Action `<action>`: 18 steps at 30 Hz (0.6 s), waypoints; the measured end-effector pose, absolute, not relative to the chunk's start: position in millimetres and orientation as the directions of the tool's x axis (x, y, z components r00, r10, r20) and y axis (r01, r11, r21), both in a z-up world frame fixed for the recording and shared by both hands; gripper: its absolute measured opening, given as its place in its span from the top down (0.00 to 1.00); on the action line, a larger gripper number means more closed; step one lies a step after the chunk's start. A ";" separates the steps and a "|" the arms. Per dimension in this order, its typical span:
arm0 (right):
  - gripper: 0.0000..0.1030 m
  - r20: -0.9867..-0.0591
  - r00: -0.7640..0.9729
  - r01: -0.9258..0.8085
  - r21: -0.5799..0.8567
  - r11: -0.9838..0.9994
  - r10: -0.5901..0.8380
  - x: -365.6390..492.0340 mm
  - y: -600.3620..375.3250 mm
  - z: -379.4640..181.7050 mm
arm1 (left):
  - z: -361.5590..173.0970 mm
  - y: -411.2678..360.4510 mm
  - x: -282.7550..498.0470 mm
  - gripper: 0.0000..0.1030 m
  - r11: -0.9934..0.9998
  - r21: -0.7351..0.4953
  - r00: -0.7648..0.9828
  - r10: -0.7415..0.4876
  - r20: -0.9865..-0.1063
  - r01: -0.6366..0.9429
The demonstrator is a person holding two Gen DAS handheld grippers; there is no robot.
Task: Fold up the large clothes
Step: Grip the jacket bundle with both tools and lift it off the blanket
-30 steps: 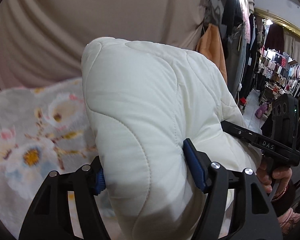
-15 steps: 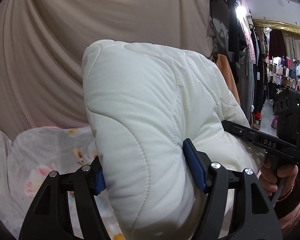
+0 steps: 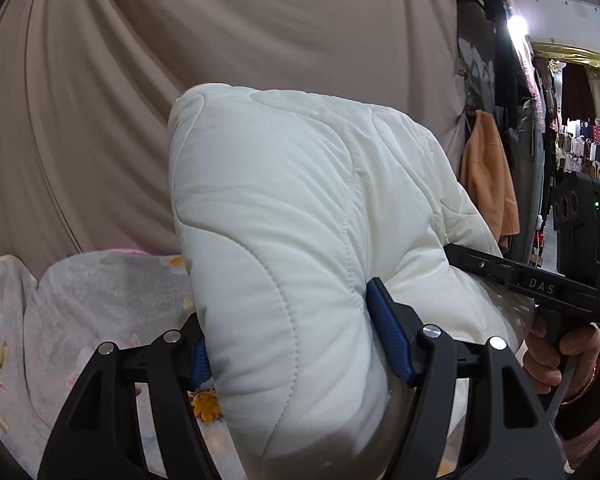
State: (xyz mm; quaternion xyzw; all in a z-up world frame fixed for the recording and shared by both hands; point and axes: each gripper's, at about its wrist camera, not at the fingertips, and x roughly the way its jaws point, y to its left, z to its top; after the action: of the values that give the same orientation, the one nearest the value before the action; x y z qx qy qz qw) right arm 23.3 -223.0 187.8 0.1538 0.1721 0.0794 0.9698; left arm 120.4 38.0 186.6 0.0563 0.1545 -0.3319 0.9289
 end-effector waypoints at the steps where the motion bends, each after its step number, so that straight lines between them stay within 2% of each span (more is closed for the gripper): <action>1: 0.70 -0.319 0.925 -0.099 0.326 0.940 0.208 30.3 -223.4 182.9 | 180.0 37.4 129.1 0.36 0.774 -0.006 0.728 -0.598 -0.335 0.633; 9: 0.70 -0.426 0.875 -0.064 0.371 0.926 0.231 97.9 -234.3 113.9 | 115.5 29.2 192.9 0.36 0.782 -0.052 0.694 -0.579 -0.428 0.621; 16: 0.69 -0.566 0.791 -0.001 0.381 0.925 0.234 147.5 -241.3 36.9 | 38.7 17.2 243.2 0.35 0.811 -0.105 0.637 -0.524 -0.565 0.575; 18: 0.66 -0.565 0.789 -0.007 0.382 0.924 0.240 151.0 -243.3 21.0 | 26.6 19.4 245.7 0.32 0.818 -0.111 0.647 -0.521 -0.557 0.564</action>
State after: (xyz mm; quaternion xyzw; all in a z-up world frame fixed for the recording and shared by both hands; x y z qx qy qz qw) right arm 151.0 -243.3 21.0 0.1830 0.3175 0.0666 0.9280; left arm 245.7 19.4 26.6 0.0359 0.2951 -0.2991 0.9067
